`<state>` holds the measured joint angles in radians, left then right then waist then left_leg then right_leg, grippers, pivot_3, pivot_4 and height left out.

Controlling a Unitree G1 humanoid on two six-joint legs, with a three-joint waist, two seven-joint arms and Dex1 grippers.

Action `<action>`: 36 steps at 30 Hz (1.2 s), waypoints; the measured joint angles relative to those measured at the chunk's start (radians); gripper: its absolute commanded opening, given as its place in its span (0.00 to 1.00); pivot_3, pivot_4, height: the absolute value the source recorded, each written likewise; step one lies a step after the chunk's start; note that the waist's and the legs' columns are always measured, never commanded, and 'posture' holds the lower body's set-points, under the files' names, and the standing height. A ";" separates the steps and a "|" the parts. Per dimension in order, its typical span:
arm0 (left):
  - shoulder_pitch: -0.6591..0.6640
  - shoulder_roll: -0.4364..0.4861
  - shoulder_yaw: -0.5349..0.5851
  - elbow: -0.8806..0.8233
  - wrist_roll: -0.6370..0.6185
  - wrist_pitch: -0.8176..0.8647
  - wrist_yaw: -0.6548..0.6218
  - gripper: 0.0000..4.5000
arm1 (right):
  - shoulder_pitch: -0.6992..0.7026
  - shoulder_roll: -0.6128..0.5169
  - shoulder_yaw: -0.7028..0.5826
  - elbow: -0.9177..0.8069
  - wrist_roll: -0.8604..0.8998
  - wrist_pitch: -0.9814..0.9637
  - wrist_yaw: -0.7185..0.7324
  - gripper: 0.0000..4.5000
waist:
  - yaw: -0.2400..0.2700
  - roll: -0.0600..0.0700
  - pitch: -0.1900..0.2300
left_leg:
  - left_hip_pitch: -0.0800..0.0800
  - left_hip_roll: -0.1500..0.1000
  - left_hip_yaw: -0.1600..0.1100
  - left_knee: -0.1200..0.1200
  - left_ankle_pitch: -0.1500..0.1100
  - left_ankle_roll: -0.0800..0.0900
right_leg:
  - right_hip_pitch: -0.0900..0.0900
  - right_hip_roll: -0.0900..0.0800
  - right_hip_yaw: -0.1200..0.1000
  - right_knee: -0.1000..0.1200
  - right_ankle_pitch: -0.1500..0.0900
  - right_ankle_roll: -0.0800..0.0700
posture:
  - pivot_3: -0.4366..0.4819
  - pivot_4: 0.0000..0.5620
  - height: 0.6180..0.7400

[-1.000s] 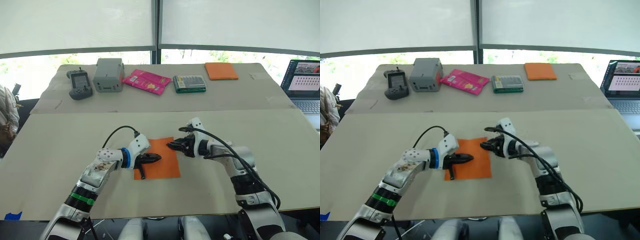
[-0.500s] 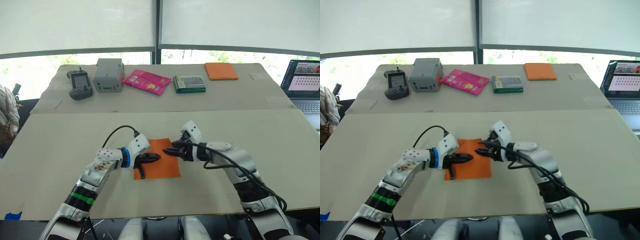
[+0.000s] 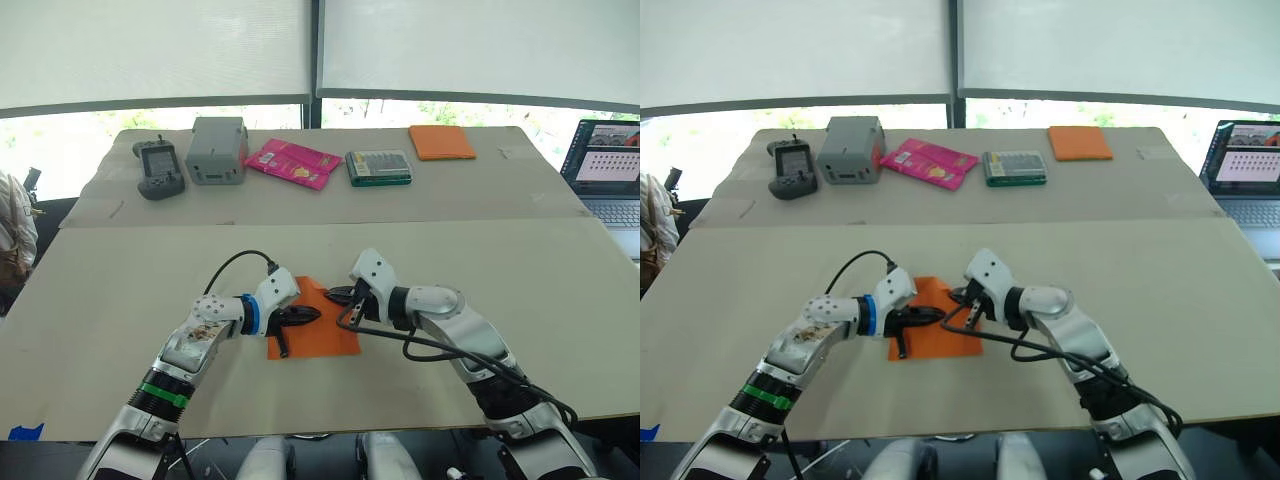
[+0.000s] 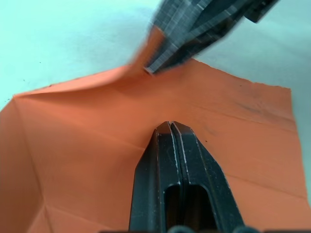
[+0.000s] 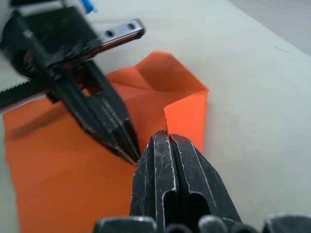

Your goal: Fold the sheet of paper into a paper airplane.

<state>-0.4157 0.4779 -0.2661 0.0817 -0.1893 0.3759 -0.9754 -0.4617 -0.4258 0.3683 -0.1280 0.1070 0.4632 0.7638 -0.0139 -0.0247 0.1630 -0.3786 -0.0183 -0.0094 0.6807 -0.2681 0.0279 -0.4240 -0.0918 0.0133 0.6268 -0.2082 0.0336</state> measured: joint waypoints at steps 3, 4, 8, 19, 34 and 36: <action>-0.006 0.001 0.000 0.009 0.000 -0.002 -0.005 0.00 | 0.005 -0.017 0.033 0.009 -0.071 -0.110 -0.003 0.00 | 0.000 0.000 0.000 | 0.000 0.000 0.000 0.000 0.000 0.000 | 0.000 0.000 0.000 0.000 0.000 0.000 | 0.48 0.27 1.00; -0.010 0.002 0.000 0.014 0.000 -0.003 -0.007 0.00 | 0.005 -0.017 0.042 0.017 -0.093 -0.145 -0.007 0.00 | 0.000 0.000 0.000 | 0.001 0.000 0.000 0.000 0.000 0.000 | 0.000 0.000 0.000 0.000 0.000 0.000 | 0.48 0.27 1.00; -0.020 0.003 0.009 0.032 -0.001 -0.004 -0.010 0.00 | 0.004 -0.020 0.090 0.085 -0.204 -0.285 -0.037 0.00 | -0.002 0.000 0.000 | 0.001 0.000 0.001 0.000 0.000 0.000 | 0.001 0.001 0.000 0.000 0.000 0.000 | 0.48 0.27 1.00; -0.072 0.016 0.119 0.134 -0.038 0.026 -0.009 0.00 | -0.013 -0.001 0.129 0.225 -0.372 -0.509 -0.099 0.00 | -0.002 0.000 0.000 | 0.001 0.000 0.001 0.000 0.000 0.000 | 0.000 0.001 0.000 0.000 0.000 0.000 | 0.48 0.27 1.00; -0.154 -0.054 0.048 0.217 0.044 -0.001 0.019 0.00 | -0.024 0.024 0.124 0.268 -0.411 -0.542 -0.110 0.00 | -0.003 -0.001 0.000 | 0.004 0.000 0.001 0.000 0.000 0.000 | 0.002 0.001 0.001 0.001 0.000 0.000 | 0.48 0.27 1.00; -0.168 -0.054 0.036 0.218 0.072 -0.002 0.036 0.00 | -0.024 0.024 0.124 0.268 -0.411 -0.542 -0.109 0.00 | -0.002 0.000 0.000 | 0.004 -0.001 0.001 0.000 0.000 0.000 | 0.003 0.001 0.001 0.001 0.000 0.000 | 0.48 0.27 1.00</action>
<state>-0.5841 0.4237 -0.2299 0.2996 -0.1170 0.3735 -0.9396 -0.4855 -0.4020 0.4921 0.1399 -0.3039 -0.0785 0.6550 -0.0160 -0.0252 0.1629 -0.3744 -0.0189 -0.0083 0.6810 -0.2680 0.0277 -0.4213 -0.0906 0.0140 0.6282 -0.2082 0.0334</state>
